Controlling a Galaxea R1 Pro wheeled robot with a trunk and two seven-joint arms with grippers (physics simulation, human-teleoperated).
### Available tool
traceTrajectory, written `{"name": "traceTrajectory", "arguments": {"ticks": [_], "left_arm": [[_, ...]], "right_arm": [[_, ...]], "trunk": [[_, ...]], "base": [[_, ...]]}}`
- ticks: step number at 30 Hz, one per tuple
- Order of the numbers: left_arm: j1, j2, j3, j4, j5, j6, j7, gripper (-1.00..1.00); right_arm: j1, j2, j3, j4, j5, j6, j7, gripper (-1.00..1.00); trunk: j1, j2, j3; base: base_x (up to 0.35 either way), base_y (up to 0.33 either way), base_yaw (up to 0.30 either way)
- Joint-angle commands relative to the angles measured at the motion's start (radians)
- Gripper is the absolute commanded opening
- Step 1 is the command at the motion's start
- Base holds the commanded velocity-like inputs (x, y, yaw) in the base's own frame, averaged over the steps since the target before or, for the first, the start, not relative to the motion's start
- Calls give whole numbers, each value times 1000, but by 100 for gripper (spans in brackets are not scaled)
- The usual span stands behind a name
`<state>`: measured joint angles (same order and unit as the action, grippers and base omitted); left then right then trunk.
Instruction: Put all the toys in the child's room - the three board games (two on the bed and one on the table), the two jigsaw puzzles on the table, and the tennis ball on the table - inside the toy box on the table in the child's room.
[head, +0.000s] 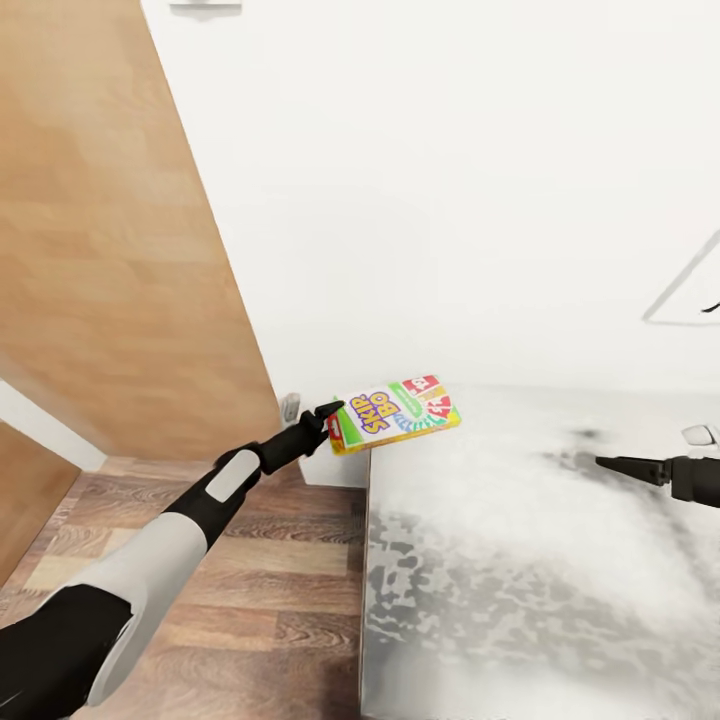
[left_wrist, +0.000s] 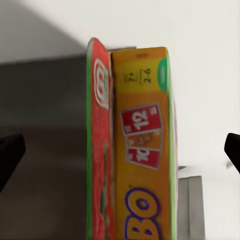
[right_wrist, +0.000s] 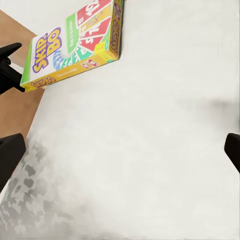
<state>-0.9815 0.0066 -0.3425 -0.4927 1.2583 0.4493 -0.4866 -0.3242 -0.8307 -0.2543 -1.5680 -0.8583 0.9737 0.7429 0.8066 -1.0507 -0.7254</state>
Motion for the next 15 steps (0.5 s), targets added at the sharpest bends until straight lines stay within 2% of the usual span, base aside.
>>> {"name": "traceTrajectory", "arguments": {"ticks": [1,7,15], "left_arm": [[-1,0,-3,0,6,4,-2,100],[-2,1,-4,0,5,3,-1,100],[-2,2,-4,0,4,2,-2,100]], "right_arm": [[-1,0,0,0,2,5,4,100],[0,0,0,-1,2,5,4,100],[1,-1,0,-1,2,5,4,100]], "trunk": [[0,-1,-1],[0,-1,-1],[0,-1,-1]], "base": [[0,0,-187],[0,0,-143],[0,0,-53]]}}
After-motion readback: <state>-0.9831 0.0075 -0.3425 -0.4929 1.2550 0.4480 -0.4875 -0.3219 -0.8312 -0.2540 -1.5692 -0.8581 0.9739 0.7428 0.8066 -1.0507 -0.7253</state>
